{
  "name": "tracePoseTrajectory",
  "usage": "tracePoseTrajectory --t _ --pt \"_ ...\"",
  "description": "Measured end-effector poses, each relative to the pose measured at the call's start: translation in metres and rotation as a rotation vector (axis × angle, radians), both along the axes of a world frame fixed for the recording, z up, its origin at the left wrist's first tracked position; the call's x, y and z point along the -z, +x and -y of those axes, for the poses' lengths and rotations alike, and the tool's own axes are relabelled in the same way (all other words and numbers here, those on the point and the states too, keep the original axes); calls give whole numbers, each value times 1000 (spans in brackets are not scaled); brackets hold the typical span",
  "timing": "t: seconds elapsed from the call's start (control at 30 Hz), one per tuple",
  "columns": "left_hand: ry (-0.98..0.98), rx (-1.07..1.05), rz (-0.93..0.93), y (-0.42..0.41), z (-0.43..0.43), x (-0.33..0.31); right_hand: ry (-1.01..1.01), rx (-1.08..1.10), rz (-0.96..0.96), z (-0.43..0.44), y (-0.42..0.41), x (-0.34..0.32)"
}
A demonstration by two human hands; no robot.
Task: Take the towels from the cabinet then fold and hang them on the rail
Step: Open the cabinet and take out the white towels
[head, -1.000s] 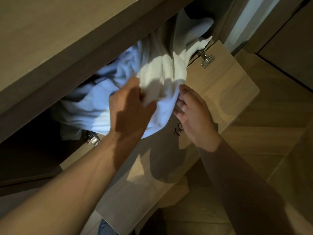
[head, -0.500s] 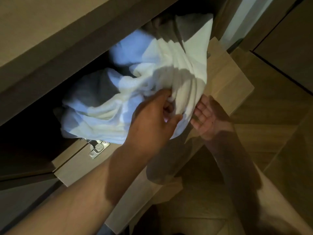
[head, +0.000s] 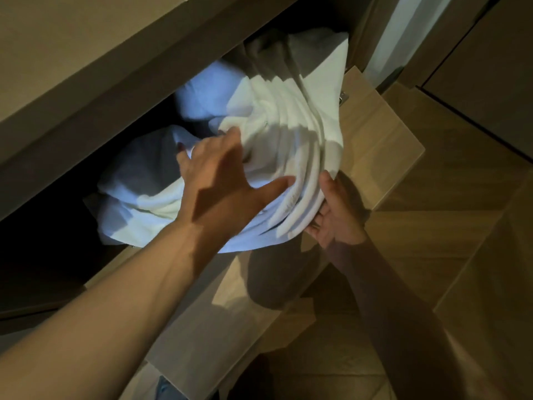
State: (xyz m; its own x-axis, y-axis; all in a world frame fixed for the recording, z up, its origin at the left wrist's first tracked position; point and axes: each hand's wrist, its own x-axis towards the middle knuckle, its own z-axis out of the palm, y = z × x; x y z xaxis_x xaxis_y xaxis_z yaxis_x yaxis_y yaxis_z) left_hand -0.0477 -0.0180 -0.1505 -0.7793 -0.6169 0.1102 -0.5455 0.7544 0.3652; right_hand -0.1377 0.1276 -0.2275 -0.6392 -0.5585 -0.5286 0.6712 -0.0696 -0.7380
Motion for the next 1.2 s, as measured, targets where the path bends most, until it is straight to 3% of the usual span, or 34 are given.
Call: tracePoseTrajectory --t 0.2,0.33,0.43,0.57,0.7,0.97,1.1,1.2 --pt "245 18 250 -8 27 -5 5 -3 100 14 -4 0" --pt "406 134 172 -3 13 -7 -14 32 167 22 10 1" --pt "488 40 166 0 7 -10 82 0 30 13 8 -1" --pt "517 63 109 6 -2 -20 355 -80 -218 -2 6 -18" --pt "592 58 56 13 -14 -44 359 -103 -268 -19 15 -54" --pt "841 153 -103 21 -50 -116 262 -54 -168 -67 35 -153" --pt "1231 400 -76 12 -79 -177 342 -89 -338 -105 35 -221" --pt "1021 209 -177 25 -99 -223 339 9 -372 -127 39 -277"
